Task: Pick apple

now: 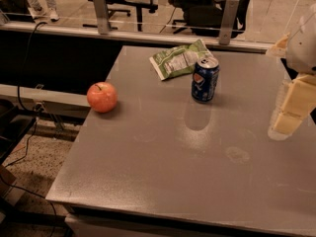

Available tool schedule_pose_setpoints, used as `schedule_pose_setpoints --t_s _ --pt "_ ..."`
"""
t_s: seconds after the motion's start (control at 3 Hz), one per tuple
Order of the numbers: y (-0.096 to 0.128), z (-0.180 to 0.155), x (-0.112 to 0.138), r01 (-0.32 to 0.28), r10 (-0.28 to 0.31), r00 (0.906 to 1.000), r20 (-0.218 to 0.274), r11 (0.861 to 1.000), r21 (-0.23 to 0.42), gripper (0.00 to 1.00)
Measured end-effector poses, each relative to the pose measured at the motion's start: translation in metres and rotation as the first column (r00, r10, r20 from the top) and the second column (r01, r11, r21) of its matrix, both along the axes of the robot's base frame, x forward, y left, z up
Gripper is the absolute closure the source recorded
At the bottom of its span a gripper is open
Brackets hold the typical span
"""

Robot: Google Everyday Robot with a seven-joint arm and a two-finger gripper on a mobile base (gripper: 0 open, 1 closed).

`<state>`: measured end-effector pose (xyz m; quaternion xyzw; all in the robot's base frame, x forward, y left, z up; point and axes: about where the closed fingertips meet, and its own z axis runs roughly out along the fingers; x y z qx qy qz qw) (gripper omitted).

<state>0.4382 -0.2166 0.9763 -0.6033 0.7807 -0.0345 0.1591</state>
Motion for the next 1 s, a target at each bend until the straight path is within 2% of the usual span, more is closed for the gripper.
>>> schedule_pose_setpoints --t_s 0.33,0.67,1.0 --pt "0.0 0.0 0.0 0.0 0.0 1.0 0.0 1.0 0.0 0.0" --pt "0.011 0.004 0.013 0.002 -0.002 0.9998 0.021 0.999 0.042 0.0" --pt "0.033 0.004 0.043 -0.017 0.013 0.9987 0.05 0.997 0.08 0.0"
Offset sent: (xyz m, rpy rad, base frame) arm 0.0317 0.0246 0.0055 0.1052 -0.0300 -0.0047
